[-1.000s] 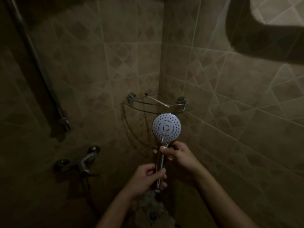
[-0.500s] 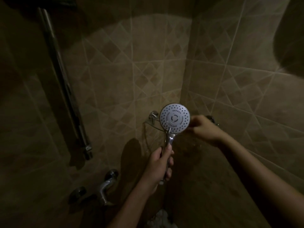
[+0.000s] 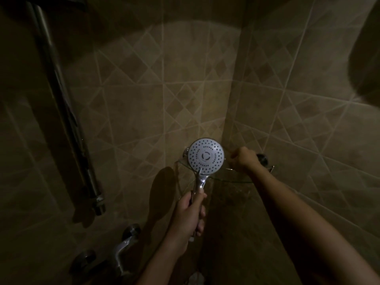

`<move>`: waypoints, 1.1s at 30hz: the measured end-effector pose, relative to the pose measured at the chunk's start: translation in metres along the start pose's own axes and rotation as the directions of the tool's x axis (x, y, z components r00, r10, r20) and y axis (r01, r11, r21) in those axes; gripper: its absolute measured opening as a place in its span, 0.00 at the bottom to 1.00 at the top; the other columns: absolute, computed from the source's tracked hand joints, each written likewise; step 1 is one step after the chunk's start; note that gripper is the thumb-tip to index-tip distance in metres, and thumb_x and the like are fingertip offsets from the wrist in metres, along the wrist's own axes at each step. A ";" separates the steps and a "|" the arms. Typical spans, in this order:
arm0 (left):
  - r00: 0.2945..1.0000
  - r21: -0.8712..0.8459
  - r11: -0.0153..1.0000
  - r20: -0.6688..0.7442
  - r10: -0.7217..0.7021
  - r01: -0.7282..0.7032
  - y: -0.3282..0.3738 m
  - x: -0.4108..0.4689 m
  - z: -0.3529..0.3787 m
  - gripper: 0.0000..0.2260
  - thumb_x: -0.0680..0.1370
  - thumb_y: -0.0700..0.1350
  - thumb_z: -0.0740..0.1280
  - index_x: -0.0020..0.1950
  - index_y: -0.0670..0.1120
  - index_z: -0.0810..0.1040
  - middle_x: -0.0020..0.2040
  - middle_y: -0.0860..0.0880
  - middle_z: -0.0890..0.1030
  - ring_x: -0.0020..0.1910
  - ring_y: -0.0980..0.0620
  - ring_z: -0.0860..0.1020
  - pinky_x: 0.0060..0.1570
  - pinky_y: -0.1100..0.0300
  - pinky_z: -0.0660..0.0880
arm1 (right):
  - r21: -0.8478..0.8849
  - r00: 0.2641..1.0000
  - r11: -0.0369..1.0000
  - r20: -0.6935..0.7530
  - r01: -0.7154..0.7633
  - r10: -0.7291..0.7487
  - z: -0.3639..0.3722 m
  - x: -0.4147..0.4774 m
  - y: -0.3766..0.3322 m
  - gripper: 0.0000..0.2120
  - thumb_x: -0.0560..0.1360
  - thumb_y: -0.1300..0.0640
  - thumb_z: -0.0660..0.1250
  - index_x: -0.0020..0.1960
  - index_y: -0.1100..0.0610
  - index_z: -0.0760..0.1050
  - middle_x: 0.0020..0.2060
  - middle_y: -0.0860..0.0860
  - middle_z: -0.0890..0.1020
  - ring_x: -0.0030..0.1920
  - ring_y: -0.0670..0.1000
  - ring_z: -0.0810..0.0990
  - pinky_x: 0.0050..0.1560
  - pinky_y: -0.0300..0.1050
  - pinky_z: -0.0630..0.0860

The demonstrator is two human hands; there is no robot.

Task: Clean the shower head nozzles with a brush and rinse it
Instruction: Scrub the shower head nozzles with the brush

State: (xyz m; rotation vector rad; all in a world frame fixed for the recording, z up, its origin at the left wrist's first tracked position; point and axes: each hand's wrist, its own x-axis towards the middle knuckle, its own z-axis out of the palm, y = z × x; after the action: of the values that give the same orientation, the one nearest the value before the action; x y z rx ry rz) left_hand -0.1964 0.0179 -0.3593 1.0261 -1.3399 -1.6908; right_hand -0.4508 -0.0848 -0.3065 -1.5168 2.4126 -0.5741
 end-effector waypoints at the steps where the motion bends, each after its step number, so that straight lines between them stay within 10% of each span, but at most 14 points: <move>1: 1.000 0.001 1.000 -0.002 0.000 0.000 0.000 -0.001 -0.001 0.13 0.82 0.57 0.60 0.56 0.51 0.78 0.33 0.51 0.74 0.24 0.56 0.70 0.23 0.63 0.65 | -0.007 1.000 1.000 0.010 -0.010 0.010 -0.001 0.000 0.000 0.06 0.77 0.61 0.69 0.53 0.60 0.81 0.50 0.58 0.83 0.49 0.55 0.83 0.53 0.54 0.83; 14: 0.999 0.058 0.997 0.025 0.042 -0.043 -0.009 -0.027 0.034 0.12 0.83 0.54 0.59 0.56 0.47 0.75 0.33 0.48 0.73 0.23 0.54 0.69 0.24 0.62 0.64 | 0.467 0.945 0.867 -0.328 0.176 -0.015 -0.055 -0.110 0.036 0.14 0.81 0.48 0.62 0.53 0.53 0.84 0.42 0.50 0.85 0.45 0.51 0.82 0.48 0.52 0.78; 21: 0.990 0.041 0.998 0.130 0.046 -0.052 -0.034 -0.065 0.117 0.11 0.84 0.52 0.59 0.55 0.46 0.75 0.31 0.48 0.73 0.27 0.51 0.76 0.27 0.59 0.73 | 0.391 0.924 0.892 -0.377 0.226 -0.069 -0.077 -0.224 0.115 0.15 0.81 0.46 0.62 0.39 0.47 0.80 0.32 0.48 0.82 0.30 0.42 0.77 0.35 0.44 0.74; 33: 0.972 0.266 0.963 0.235 -0.016 -0.049 -0.144 -0.175 0.234 0.16 0.83 0.53 0.61 0.50 0.40 0.76 0.30 0.47 0.73 0.22 0.52 0.69 0.21 0.62 0.65 | 0.231 0.941 0.943 -0.296 0.238 -0.165 -0.057 -0.391 0.284 0.08 0.80 0.53 0.66 0.48 0.52 0.84 0.32 0.47 0.83 0.32 0.47 0.80 0.31 0.40 0.75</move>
State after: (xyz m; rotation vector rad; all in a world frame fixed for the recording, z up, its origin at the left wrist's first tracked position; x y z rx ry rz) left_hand -0.3472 0.2942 -0.4431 0.9813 -1.7677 -1.6890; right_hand -0.5324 0.3880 -0.3859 -1.6711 2.2576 -1.1708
